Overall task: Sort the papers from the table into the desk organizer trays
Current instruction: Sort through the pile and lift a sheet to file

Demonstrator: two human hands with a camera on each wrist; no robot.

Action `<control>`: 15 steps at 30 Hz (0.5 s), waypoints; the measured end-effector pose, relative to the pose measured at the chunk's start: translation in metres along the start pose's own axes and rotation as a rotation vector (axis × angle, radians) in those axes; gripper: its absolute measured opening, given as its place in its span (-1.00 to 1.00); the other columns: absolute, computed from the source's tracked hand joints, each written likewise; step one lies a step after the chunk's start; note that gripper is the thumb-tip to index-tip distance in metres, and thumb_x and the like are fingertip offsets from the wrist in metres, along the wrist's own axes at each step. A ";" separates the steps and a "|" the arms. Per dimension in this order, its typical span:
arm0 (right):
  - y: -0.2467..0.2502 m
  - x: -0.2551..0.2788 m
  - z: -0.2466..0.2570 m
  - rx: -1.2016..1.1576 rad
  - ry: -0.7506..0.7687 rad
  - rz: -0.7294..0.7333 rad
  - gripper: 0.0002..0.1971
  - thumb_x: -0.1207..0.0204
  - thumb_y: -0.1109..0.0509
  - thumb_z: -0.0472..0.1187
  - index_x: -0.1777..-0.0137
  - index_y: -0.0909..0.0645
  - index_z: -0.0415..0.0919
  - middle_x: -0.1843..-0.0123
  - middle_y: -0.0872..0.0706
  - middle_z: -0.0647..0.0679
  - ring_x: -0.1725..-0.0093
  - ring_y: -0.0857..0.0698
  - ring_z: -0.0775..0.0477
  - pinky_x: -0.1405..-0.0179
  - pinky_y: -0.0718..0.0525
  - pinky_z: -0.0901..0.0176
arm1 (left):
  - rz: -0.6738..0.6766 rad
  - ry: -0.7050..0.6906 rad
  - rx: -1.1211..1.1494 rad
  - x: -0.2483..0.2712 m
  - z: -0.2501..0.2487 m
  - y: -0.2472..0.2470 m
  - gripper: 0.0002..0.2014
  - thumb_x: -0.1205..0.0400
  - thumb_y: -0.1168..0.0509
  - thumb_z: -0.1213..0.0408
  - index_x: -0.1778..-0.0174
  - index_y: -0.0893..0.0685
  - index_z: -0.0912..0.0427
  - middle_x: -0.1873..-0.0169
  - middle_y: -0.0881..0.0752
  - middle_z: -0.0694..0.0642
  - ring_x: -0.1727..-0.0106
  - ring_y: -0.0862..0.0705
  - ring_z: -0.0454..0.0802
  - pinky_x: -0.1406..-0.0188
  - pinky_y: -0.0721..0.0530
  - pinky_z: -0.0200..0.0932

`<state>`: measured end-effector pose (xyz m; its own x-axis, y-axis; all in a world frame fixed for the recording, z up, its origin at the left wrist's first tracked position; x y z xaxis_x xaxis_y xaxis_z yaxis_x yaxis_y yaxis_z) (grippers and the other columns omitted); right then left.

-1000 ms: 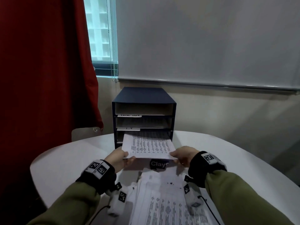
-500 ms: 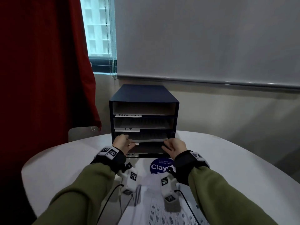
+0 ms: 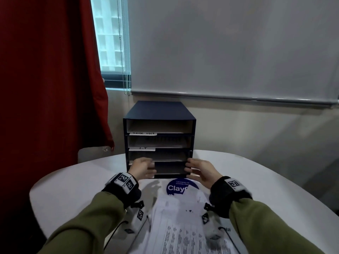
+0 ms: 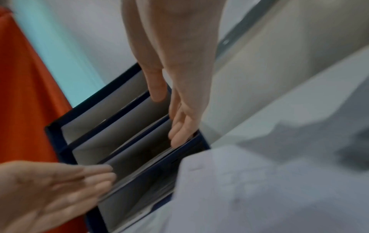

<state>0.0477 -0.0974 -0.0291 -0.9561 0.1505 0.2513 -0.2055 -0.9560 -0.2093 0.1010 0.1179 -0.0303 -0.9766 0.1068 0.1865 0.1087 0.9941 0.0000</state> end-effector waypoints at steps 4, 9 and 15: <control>0.051 0.045 -0.005 0.377 -0.130 -0.020 -0.84 -0.56 -0.38 -0.29 -0.07 -0.65 -0.36 0.10 -0.72 -0.24 0.17 -0.73 -0.23 0.16 -0.77 0.00 | 0.338 -0.032 -0.383 0.053 0.011 -0.030 -0.82 -0.66 -0.24 0.36 -0.14 -0.65 0.27 0.17 -0.72 0.16 0.22 -0.72 0.00 0.25 -0.71 -0.19; 0.110 0.104 -0.016 0.725 -0.271 -0.112 -0.88 -0.56 -0.29 -0.33 0.06 -0.66 -0.34 0.17 -0.76 -0.24 0.32 -0.73 -0.18 0.34 -0.72 0.15 | 0.523 -0.192 -0.985 0.092 0.041 -0.058 -0.76 -0.54 -0.38 0.20 -0.13 -0.64 0.03 -0.11 -0.67 0.07 -0.06 -0.65 -0.04 -0.02 -0.68 -0.15; 0.131 0.146 -0.048 0.861 -0.313 -0.085 -0.83 -0.53 -0.33 -0.42 -0.07 -0.60 -0.22 0.22 -0.70 -0.19 0.32 -0.67 -0.10 0.31 -0.70 0.16 | 0.308 -0.435 -1.302 0.114 0.045 -0.070 -0.69 -0.48 -0.27 0.33 -0.11 -0.65 -0.02 -0.07 -0.57 -0.03 -0.12 -0.61 -0.02 -0.14 -0.65 -0.13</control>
<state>-0.1286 -0.1889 -0.0657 -0.8188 0.2737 0.5045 0.0743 -0.8210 0.5661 -0.0266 0.0618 -0.0531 -0.8348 0.5497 0.0307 0.1832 0.2247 0.9571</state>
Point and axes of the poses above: each hand's wrist, its own x-axis away from the middle knuckle, its own y-axis out of the back of the hand, z = x × y, the point moved 5 cm from there along -x, towards the middle knuckle
